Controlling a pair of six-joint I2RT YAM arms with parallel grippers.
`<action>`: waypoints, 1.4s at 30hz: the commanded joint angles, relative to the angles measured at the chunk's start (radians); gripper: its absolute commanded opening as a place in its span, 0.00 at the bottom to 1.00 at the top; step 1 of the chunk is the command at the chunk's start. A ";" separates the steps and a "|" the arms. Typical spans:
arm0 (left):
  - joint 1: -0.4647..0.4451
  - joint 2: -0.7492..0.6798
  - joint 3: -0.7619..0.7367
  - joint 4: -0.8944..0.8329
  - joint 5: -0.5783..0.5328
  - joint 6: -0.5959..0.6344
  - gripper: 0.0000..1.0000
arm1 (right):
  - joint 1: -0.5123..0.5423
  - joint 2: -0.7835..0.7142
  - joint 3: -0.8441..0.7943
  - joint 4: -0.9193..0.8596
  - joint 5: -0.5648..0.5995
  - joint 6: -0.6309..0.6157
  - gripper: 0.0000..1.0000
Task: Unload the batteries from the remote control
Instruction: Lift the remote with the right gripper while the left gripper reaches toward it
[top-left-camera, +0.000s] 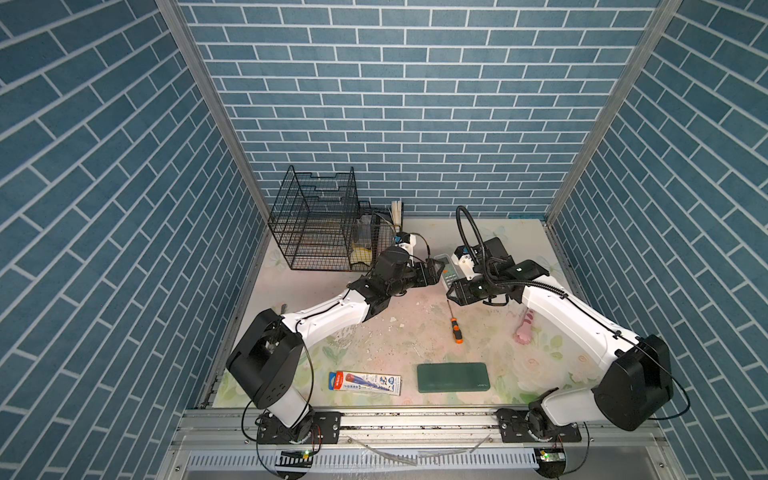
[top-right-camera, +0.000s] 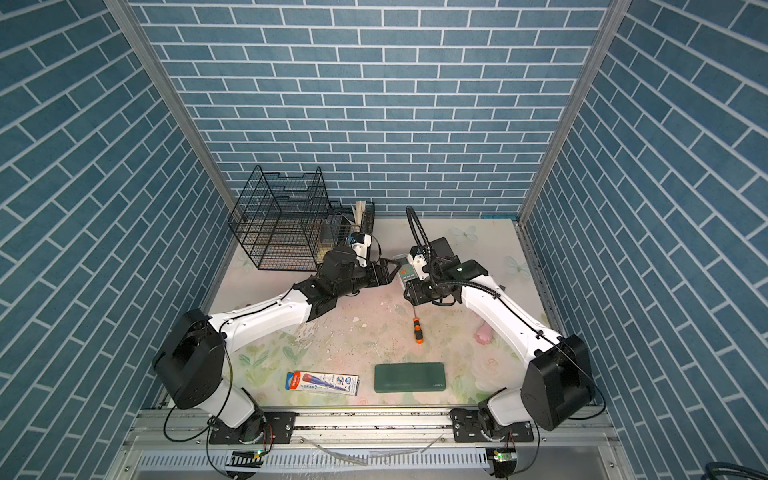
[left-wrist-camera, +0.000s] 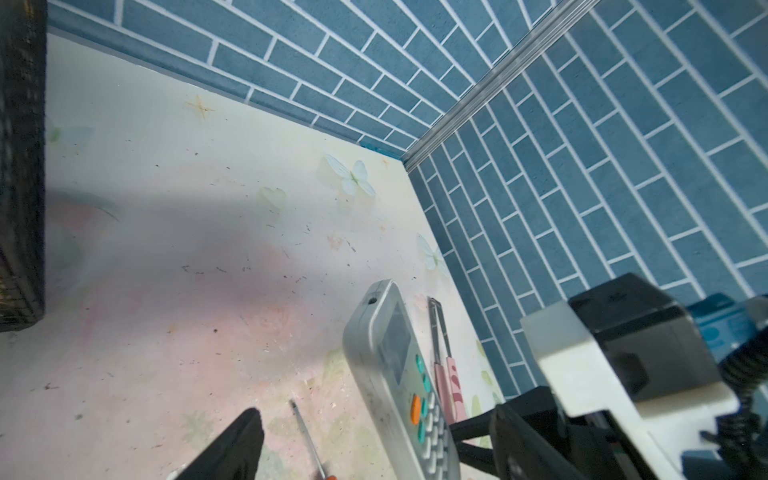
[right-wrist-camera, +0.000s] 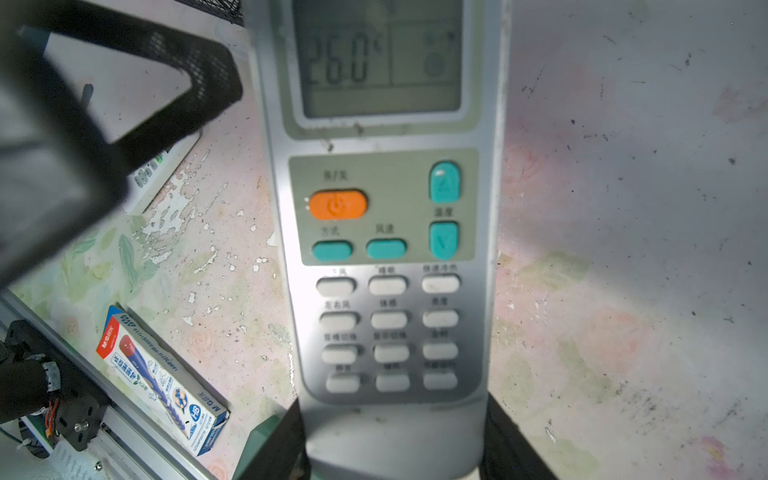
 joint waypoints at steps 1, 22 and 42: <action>-0.001 0.021 0.018 0.069 0.021 -0.022 0.80 | 0.015 -0.033 0.011 0.024 -0.034 0.017 0.11; 0.009 0.091 0.037 0.180 0.031 -0.070 0.41 | 0.044 -0.043 0.018 0.040 -0.050 0.016 0.08; 0.052 0.117 -0.018 0.315 0.068 -0.127 0.00 | 0.047 -0.075 0.006 0.095 -0.068 0.072 0.63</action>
